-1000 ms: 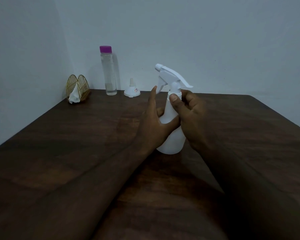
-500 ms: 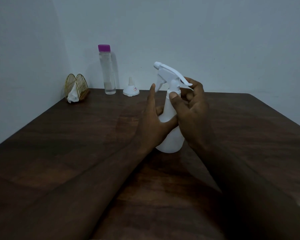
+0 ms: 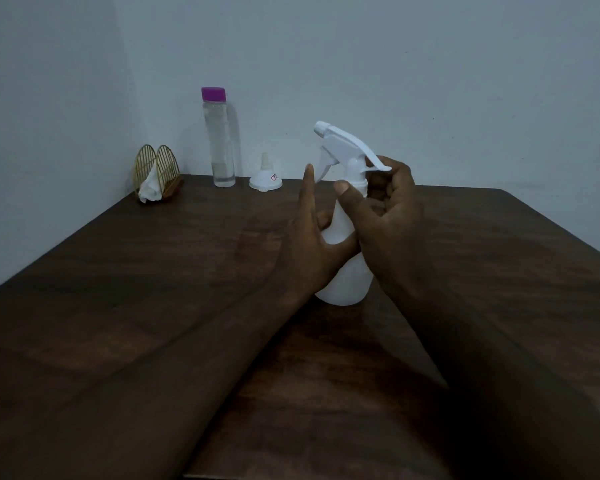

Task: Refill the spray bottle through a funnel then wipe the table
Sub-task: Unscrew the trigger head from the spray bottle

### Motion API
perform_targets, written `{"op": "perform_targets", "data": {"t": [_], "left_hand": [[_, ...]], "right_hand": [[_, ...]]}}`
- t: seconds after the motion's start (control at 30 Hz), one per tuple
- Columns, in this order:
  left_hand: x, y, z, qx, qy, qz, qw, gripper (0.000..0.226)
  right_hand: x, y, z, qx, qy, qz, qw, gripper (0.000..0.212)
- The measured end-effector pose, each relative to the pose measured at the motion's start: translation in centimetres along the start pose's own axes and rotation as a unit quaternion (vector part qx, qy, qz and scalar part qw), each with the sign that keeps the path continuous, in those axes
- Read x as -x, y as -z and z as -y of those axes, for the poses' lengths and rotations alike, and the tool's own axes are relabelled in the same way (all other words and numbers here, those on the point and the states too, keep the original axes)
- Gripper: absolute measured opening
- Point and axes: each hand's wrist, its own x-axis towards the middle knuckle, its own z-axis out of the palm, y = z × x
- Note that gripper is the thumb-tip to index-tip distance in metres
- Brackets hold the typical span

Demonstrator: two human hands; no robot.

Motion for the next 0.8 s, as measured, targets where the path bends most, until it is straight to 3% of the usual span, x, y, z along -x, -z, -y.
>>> {"op": "perform_targets", "data": {"t": [0.13, 0.33, 0.53, 0.67, 0.8], "left_hand": [[0.08, 0.0, -0.12, -0.01, -0.007, -0.008, 1.0, 0.108], [0.12, -0.07, -0.27, -0.019, -0.01, -0.011, 1.0, 0.107], [0.01, -0.02, 0.06, -0.013, -0.004, 0.0, 1.0, 0.111], [0.1, -0.05, -0.17, -0.026, -0.01, -0.006, 1.0, 0.11], [0.05, 0.06, -0.22, -0.029, -0.015, -0.001, 0.999, 0.111]], "right_hand": [[-0.12, 0.21, -0.05, 0.013, 0.003, -0.016, 1.0, 0.054], [-0.29, 0.44, 0.21, -0.022, -0.011, 0.013, 1.0, 0.038], [-0.48, 0.5, 0.12, 0.02, 0.002, -0.008, 1.0, 0.057], [-0.78, 0.71, 0.39, -0.026, -0.02, 0.027, 0.999, 0.047], [-0.87, 0.55, 0.85, 0.04, 0.001, 0.031, 0.999, 0.05]]}}
